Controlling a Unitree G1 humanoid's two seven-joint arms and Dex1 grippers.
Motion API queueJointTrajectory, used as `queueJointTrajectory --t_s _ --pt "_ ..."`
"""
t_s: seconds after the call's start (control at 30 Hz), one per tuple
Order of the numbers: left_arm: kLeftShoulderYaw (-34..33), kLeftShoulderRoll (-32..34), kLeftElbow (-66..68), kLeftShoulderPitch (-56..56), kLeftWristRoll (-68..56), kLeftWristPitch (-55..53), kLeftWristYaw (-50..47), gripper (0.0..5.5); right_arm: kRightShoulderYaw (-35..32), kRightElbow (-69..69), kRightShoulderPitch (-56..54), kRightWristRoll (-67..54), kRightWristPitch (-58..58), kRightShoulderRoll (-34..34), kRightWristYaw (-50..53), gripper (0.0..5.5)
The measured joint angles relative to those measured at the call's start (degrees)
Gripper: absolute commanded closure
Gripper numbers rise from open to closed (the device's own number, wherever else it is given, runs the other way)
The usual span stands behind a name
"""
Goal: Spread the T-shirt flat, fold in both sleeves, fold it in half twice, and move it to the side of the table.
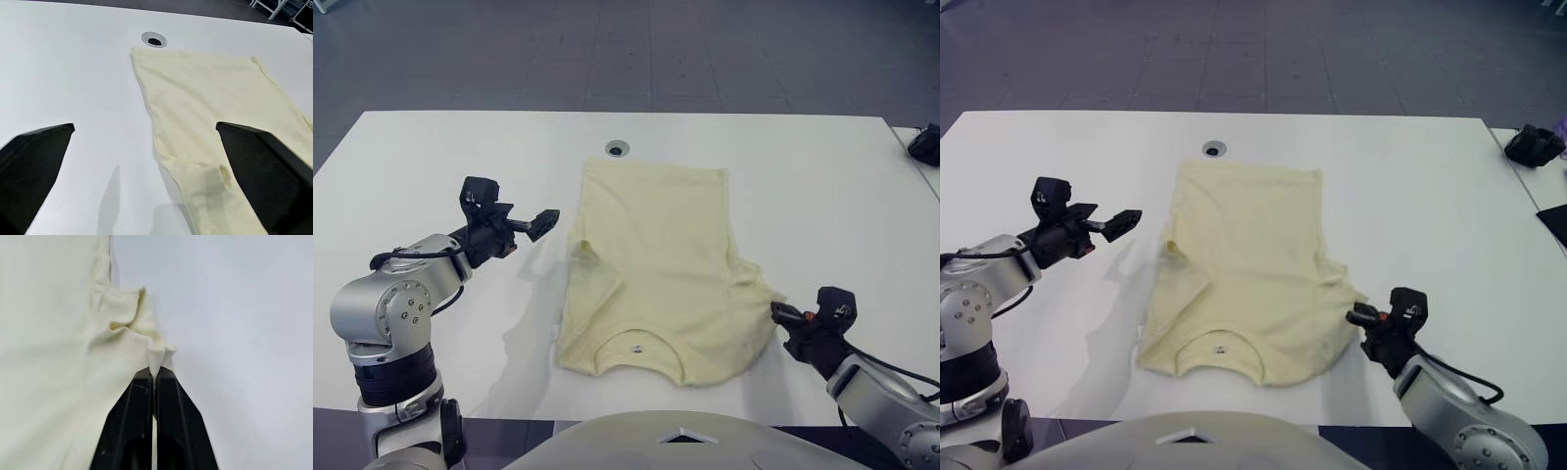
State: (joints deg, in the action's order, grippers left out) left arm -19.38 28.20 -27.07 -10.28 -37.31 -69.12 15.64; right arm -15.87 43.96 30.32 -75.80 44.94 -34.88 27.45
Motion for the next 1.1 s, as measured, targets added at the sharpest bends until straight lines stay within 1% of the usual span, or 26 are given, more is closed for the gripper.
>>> queueJointTrajectory --t_s 0.13,0.3,0.4,0.43,0.5,0.53,0.6,0.7,0.77,0.9,0.97,1.03,1.1 --pt "0.1 0.0 0.2 0.0 0.0 0.2 0.0 0.1 0.7 5.1 -0.1 -4.4 0.2 -1.6 2.1 5.48" --pt "0.2 -0.1 0.1 0.5 0.0 0.2 -0.2 0.1 5.1 9.5 -2.0 -9.5 0.7 -5.7 3.4 5.48" --pt "0.6 -0.5 -0.1 0.7 0.0 0.2 -0.5 0.1 10.5 6.9 -8.7 -9.3 1.4 -5.9 3.8 5.48" --pt "1.1 -0.5 0.1 0.5 0.0 0.2 -0.5 0.1 13.2 5.2 -12.0 -8.7 1.7 -4.8 4.1 5.48" --pt "2.0 -0.6 0.7 -0.1 0.0 0.3 -0.5 0.1 16.3 3.5 -15.5 -7.8 1.8 -3.0 4.6 5.48" --pt "2.8 -0.6 1.4 -0.8 0.1 0.4 -0.4 0.1 18.2 2.3 -17.1 -7.2 1.8 -1.4 5.0 5.24" --pt "3.7 -0.6 1.7 -1.8 0.0 0.4 -0.2 0.1 20.8 1.4 -18.7 -7.0 1.9 0.4 5.6 5.01" --pt "4.4 -0.5 2.0 -2.4 0.0 0.6 0.1 0.1 22.3 0.4 -19.7 -8.2 1.5 2.4 6.6 4.62" --pt "5.0 -0.3 1.9 -2.4 0.1 0.6 0.3 0.1 21.8 -0.1 -20.9 -10.6 -0.2 3.3 6.9 4.29" --pt "6.1 0.7 2.0 -2.2 0.4 1.0 1.5 0.1 17.3 0.1 -22.8 -15.9 -3.3 2.1 6.8 3.6" --pt "7.1 2.6 2.0 -1.8 1.5 1.6 2.7 0.1 14.1 0.5 -22.9 -15.0 -3.0 -1.6 4.9 3.32" --pt "8.5 5.3 1.9 -0.7 3.3 3.5 3.9 0.1 11.3 0.7 -22.7 -6.2 -1.0 -9.0 0.5 2.92" --pt "10.2 7.0 2.0 0.2 5.2 5.4 4.9 0.1 11.3 0.5 -21.5 2.9 0.8 -15.1 -4.6 2.57"
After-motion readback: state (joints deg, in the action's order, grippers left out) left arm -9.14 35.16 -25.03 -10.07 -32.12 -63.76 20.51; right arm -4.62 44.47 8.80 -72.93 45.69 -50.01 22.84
